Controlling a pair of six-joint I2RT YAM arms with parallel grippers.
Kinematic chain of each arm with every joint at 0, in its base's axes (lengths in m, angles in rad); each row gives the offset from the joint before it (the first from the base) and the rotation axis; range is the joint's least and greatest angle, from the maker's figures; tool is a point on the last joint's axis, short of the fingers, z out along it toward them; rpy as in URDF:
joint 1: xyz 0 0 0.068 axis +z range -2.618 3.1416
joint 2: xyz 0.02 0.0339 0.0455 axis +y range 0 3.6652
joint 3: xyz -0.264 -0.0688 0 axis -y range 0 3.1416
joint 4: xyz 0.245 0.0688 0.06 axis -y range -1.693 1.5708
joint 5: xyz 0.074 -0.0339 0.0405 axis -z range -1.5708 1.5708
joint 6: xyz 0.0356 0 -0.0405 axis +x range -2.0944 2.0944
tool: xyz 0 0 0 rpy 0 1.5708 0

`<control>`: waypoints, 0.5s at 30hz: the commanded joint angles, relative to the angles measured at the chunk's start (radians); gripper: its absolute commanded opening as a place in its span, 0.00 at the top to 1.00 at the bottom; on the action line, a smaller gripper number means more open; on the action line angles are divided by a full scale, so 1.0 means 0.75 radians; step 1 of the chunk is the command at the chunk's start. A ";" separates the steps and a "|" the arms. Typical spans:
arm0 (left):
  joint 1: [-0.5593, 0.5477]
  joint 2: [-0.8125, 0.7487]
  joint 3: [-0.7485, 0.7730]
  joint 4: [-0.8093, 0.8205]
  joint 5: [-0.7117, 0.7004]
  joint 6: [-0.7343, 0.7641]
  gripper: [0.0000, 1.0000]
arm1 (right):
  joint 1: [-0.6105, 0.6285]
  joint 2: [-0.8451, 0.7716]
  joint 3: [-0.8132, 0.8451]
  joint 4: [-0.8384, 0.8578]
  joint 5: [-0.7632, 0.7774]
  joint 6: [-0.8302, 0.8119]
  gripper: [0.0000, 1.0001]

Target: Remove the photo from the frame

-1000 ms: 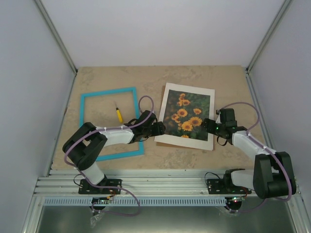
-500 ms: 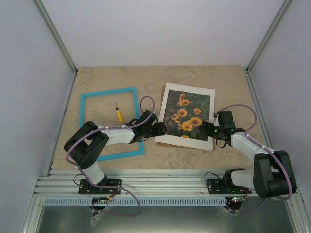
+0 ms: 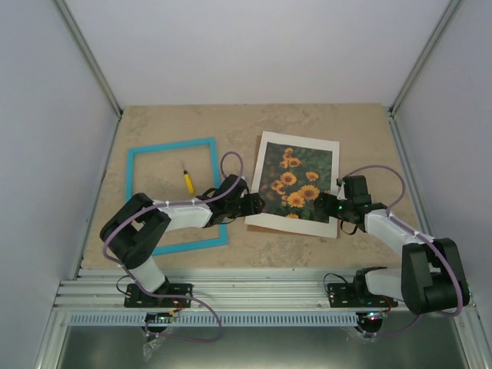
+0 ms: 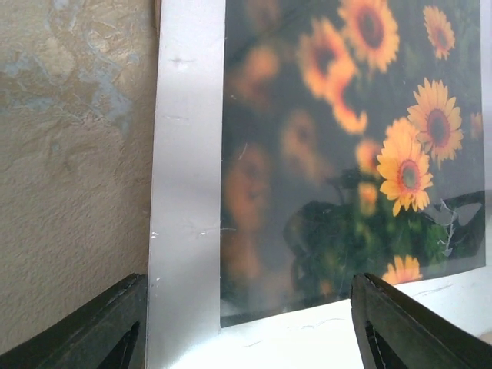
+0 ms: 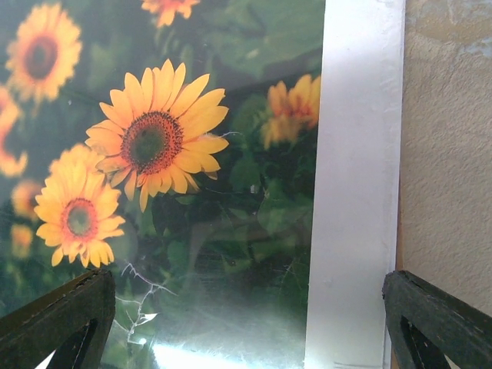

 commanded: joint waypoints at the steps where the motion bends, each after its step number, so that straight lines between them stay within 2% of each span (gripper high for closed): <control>1: -0.008 -0.087 -0.021 0.070 0.032 -0.024 0.28 | 0.024 -0.028 -0.013 0.017 -0.031 0.009 0.05; 10: -0.008 -0.107 -0.027 0.138 0.103 -0.058 0.29 | 0.038 -0.046 -0.005 0.032 -0.022 0.019 0.05; 15: -0.008 -0.054 0.002 0.151 0.113 -0.062 0.30 | 0.040 -0.088 0.020 -0.015 0.083 0.020 0.04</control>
